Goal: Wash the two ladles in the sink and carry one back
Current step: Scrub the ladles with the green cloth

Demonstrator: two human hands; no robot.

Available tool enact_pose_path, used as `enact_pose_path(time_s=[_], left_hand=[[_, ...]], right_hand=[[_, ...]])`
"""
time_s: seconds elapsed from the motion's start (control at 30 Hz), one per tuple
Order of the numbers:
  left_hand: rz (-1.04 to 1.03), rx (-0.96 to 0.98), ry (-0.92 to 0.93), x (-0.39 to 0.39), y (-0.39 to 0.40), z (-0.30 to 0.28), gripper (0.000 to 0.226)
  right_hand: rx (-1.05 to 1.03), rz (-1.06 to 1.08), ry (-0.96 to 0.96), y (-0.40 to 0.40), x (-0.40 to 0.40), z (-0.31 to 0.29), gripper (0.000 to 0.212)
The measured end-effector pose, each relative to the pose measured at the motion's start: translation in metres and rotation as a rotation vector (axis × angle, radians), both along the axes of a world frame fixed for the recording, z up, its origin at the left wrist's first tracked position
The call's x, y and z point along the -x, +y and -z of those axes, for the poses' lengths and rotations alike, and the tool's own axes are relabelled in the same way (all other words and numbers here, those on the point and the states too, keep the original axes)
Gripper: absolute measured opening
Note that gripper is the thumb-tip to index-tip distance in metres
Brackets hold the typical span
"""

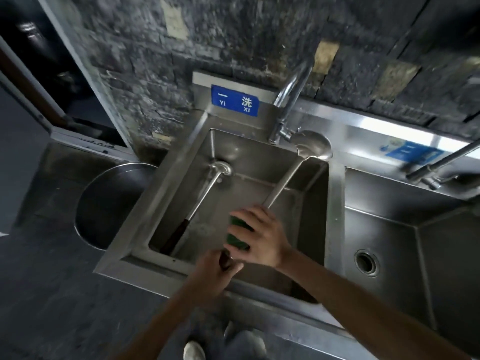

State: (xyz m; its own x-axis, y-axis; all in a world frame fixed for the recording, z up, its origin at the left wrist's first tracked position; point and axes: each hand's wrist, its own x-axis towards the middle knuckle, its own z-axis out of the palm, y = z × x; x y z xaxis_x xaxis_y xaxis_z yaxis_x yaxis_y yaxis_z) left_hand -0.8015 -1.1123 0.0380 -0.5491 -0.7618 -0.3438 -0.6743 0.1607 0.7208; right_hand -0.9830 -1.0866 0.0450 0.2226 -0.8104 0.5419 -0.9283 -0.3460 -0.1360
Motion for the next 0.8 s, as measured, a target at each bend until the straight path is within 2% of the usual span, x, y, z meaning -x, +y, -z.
enact_pose_path(time_s=[0.07,0.23,0.3,0.37,0.47,0.57,0.67,0.8], left_hand=[[0.003,0.069,0.055,-0.022,-0.005,-0.016,0.039],[0.064,0.168,0.103,-0.066,-0.014,-0.046,0.040],[0.080,0.230,0.097,-0.075,-0.022,-0.062,0.039],[0.072,0.262,0.104,-0.074,-0.031,-0.078,0.039],[0.070,0.283,0.169,-0.057,-0.042,-0.100,0.040],[0.130,0.165,0.280,-0.042,-0.046,-0.113,0.034],[0.130,-0.001,0.288,-0.040,-0.051,-0.128,0.035],[0.243,-0.046,0.220,-0.051,-0.060,-0.155,0.040]], right_hand=[[0.017,0.043,0.080,-0.017,0.017,-0.026,0.028],[-0.003,0.277,0.173,-0.049,0.091,-0.103,0.035],[0.041,0.383,0.126,-0.056,0.093,-0.127,0.044],[0.140,0.417,0.023,-0.056,0.067,-0.132,0.042],[0.254,0.229,-0.030,-0.044,-0.007,-0.109,0.030],[0.287,-0.067,0.052,-0.033,-0.033,-0.107,0.035],[0.237,-0.204,0.233,-0.042,0.010,-0.132,0.040],[0.201,-0.102,0.329,-0.062,0.096,-0.179,0.043]])
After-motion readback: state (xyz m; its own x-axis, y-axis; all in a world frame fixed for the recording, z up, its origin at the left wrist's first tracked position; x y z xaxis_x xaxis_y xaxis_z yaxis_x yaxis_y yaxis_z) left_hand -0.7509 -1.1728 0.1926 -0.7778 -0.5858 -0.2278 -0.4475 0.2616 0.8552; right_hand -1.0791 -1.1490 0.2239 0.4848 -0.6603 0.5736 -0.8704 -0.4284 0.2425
